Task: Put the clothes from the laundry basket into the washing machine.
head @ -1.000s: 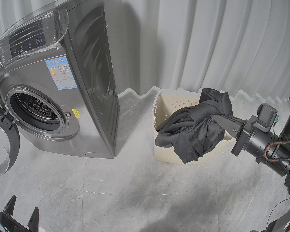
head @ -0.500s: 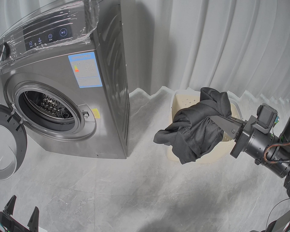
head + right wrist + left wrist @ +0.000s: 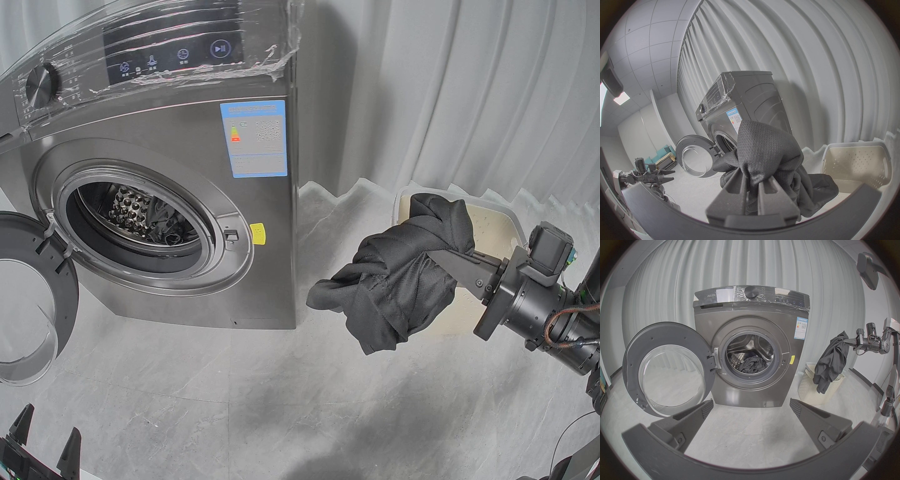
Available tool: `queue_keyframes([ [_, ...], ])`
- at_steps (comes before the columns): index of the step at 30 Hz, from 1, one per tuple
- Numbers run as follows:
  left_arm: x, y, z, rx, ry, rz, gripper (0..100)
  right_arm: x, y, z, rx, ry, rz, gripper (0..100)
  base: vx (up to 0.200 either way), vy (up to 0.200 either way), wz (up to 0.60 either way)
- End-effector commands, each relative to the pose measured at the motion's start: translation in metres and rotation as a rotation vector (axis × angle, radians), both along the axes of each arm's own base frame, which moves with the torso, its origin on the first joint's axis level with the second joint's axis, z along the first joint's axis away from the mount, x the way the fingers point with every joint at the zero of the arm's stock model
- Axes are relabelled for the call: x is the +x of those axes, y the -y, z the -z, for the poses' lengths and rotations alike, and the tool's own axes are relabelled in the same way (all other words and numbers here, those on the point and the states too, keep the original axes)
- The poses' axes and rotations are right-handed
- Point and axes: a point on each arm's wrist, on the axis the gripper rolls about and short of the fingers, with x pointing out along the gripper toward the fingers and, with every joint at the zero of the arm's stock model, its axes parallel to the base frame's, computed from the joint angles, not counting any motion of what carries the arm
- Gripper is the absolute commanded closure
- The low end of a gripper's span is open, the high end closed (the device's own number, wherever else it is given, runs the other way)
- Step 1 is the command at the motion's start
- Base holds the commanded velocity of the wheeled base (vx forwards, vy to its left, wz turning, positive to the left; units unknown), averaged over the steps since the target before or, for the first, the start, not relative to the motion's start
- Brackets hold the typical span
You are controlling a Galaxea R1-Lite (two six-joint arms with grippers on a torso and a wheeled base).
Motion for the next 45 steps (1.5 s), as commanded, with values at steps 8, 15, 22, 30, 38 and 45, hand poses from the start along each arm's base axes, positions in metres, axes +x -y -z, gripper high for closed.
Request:
queue_keyframes([
  [8,0.0,0.0,0.004,0.0,-0.003,0.0,0,0.002,-0.002,-0.002,0.015,0.018,-0.001,100,0.0,0.15,0.0],
  [15,0.0,0.0,0.004,0.0,-0.003,-0.002,0,0.006,-0.003,-0.001,0.012,0.01,0.012,100,0.0,0.0,0.0],
  [22,0.0,0.0,0.004,0.0,-0.003,0.0,0,0.008,-0.003,0.002,0.005,0.002,0.022,100,-0.114,0.0,0.0],
  [30,0.0,0.0,0.004,-0.003,-0.003,-0.002,0,0.009,-0.003,0.003,0.009,-0.008,0.025,100,-0.125,0.0,0.0],
  [38,0.0,0.0,0.004,-0.003,-0.003,-0.002,0,0.011,-0.004,0.004,0.013,-0.003,0.025,100,0.0,0.05,0.0],
  [45,0.0,0.0,0.004,-0.006,-0.003,-0.007,0,0.012,-0.005,0.005,0.011,-0.006,0.025,100,0.0,0.2,0.0],
])
